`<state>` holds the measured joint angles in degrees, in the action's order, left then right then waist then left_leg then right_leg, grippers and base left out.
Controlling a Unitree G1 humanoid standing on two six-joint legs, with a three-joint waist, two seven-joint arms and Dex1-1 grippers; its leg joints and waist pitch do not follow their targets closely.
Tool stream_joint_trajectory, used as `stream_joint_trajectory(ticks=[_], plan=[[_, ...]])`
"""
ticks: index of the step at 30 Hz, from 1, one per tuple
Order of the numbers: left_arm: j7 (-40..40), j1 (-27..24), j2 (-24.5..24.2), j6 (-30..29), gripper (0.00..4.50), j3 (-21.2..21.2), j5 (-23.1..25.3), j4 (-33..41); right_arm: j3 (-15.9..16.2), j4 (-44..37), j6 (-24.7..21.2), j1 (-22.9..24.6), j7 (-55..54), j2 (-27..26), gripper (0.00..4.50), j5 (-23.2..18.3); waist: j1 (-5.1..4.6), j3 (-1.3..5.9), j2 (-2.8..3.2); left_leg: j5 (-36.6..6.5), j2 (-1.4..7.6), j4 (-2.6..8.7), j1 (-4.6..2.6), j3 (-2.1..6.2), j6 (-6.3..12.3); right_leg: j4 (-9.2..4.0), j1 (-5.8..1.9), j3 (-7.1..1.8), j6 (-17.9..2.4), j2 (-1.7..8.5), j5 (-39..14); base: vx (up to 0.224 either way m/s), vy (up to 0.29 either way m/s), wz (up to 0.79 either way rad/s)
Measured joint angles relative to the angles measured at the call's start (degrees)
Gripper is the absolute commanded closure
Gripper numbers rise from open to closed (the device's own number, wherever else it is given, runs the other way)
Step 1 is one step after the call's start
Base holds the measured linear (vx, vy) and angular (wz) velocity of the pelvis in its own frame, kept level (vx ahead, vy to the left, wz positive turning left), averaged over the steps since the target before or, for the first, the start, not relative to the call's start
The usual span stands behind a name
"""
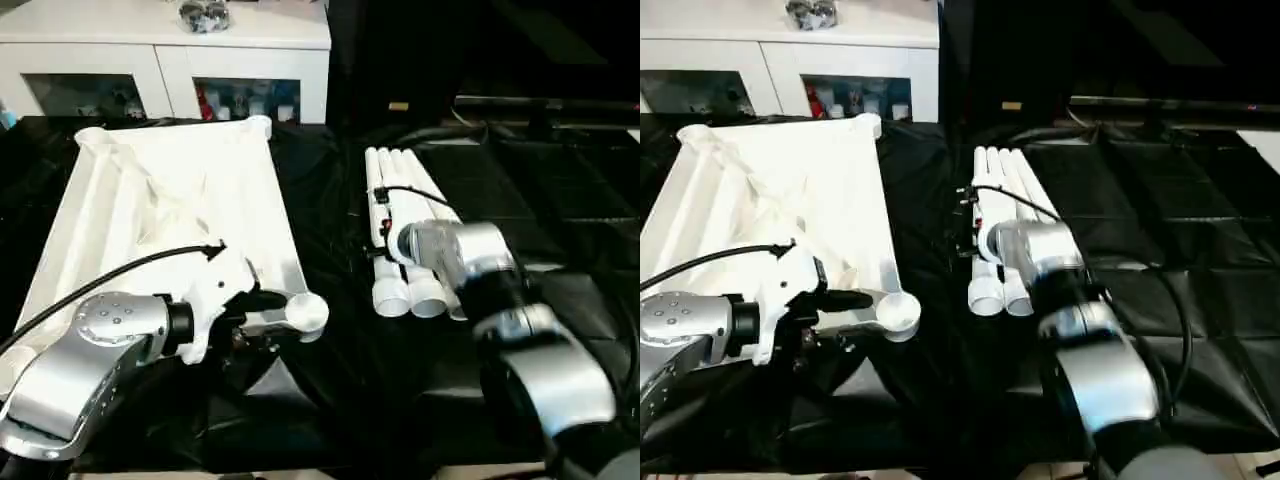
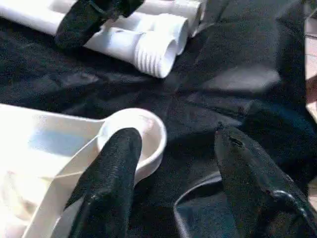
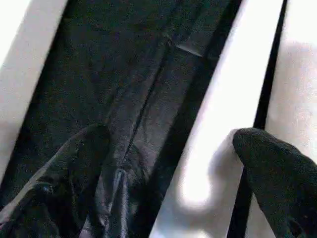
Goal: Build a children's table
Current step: Pick table leg
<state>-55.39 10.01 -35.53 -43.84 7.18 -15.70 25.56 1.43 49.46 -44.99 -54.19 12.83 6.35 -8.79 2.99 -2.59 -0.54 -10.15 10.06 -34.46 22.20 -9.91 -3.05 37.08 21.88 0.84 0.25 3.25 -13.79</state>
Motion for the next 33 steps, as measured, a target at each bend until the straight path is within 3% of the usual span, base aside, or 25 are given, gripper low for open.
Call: stream_joint_trajectory(ticks=[10,11,15,16,19,25,33], plan=[[1.05,-0.01,-0.18,-0.18,0.76,0.00,-0.59,0.51,-1.16,6.60,-1.99,-0.75,-0.03,-0.66,0.00,0.17,0.11,0.01,-0.09,0.02,0.00,-0.01,0.08,-0.01,-0.03,-0.01,0.05,0.01,0.00,0.01,0.00,0.000,0.000,0.00],[1.13,0.00,-0.28,-0.18,0.62,0.00,-0.67,0.51,-1.24,7.22,-1.99,-1.25,-0.01,-0.67,0.30,0.17,0.10,0.01,-0.08,0.02,0.00,-0.01,0.08,-0.01,-0.04,0.00,0.06,0.01,0.00,0.00,0.00,0.000,0.000,0.00],[1.17,-0.01,-0.57,-0.15,0.36,0.00,-0.85,0.50,-2.17,8.20,-2.02,-1.73,-0.09,-0.54,0.42,0.21,0.12,0.01,-0.08,0.05,0.01,0.00,0.09,-0.01,-0.09,-0.01,0.06,0.01,0.00,0.01,0.00,0.000,0.000,0.00],[1.17,0.00,-0.64,-0.14,0.20,0.00,-0.85,0.50,-2.22,8.22,-2.02,-1.74,-0.07,-0.53,0.71,0.20,0.09,0.01,-0.08,0.05,0.01,0.00,0.09,-0.01,-0.09,-0.01,0.06,0.01,0.00,0.00,0.00,0.000,0.000,0.00],[1.19,0.00,-0.83,-0.07,0.05,0.00,-0.89,0.50,-2.67,8.78,-2.01,-2.00,-0.14,-0.47,0.83,0.21,0.07,0.00,-0.07,0.05,0.01,0.00,0.09,-0.01,-0.09,-0.01,0.06,0.01,0.00,0.00,0.00,0.000,0.000,0.00],[2.47,1.12,-0.44,0.00,0.00,-0.02,-0.96,-0.66,-4.55,9.48,-1.89,-2.17,-1.03,-0.33,1.40,-0.33,0.10,-0.01,-0.05,0.06,0.01,0.00,0.09,-0.01,-0.11,0.00,0.06,0.01,0.00,0.00,0.00,0.000,0.000,0.00],[6.25,4.16,4.21,0.12,0.00,-0.45,-1.48,-5.27,-8.02,8.86,-3.96,-2.25,-2.34,0.94,2.10,-2.39,0.17,-0.20,0.25,0.08,0.01,0.00,0.10,-0.01,-0.13,0.00,0.06,0.03,0.00,0.00,0.00,0.000,0.000,0.00]])
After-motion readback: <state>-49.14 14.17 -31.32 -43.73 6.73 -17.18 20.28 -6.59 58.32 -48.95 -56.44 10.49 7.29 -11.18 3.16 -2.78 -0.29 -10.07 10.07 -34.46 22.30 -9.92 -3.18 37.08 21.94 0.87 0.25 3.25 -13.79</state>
